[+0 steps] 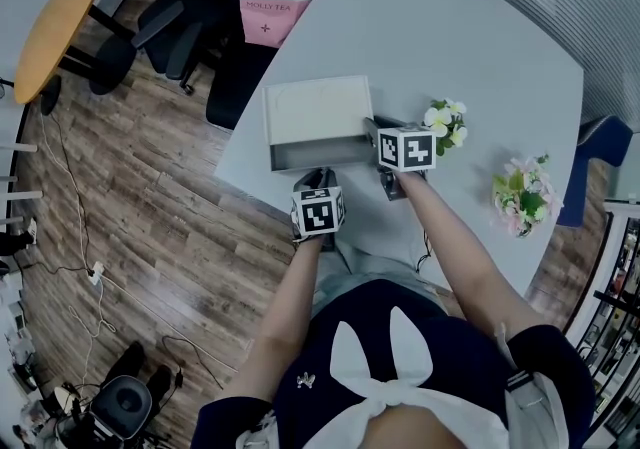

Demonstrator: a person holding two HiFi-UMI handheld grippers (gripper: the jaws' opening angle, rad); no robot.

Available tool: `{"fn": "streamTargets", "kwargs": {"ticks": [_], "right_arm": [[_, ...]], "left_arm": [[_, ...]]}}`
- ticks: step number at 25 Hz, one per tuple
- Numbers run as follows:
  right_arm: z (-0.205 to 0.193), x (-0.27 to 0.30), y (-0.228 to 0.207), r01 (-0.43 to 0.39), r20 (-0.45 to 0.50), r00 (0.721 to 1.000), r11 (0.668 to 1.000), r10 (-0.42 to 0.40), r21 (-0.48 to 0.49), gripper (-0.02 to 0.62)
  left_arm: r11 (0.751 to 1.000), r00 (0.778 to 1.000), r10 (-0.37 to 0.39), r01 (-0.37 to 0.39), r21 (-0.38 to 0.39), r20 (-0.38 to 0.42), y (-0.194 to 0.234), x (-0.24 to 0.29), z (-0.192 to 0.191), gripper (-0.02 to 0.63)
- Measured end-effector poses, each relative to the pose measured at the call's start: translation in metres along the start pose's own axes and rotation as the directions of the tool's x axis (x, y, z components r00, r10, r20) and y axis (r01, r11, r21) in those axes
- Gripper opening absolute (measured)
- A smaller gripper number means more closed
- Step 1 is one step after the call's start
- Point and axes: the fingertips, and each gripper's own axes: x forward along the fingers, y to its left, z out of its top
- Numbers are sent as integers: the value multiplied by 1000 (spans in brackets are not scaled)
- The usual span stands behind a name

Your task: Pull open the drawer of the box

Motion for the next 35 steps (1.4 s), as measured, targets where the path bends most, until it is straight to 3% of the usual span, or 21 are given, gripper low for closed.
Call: {"fn": "streamTargets", "kwargs": {"ticks": [21,35], "right_arm": [[0,-1,0,13,11,1000,1000,-13,-2,84],[2,0,2,28,12,1000,1000,-28,-2,84]], "left_arm": [[1000,1000,-14,15,21,-15,-12,-17,-33,77],[996,999,-34,36,77,-24,-13,-27,-45,75]]}}
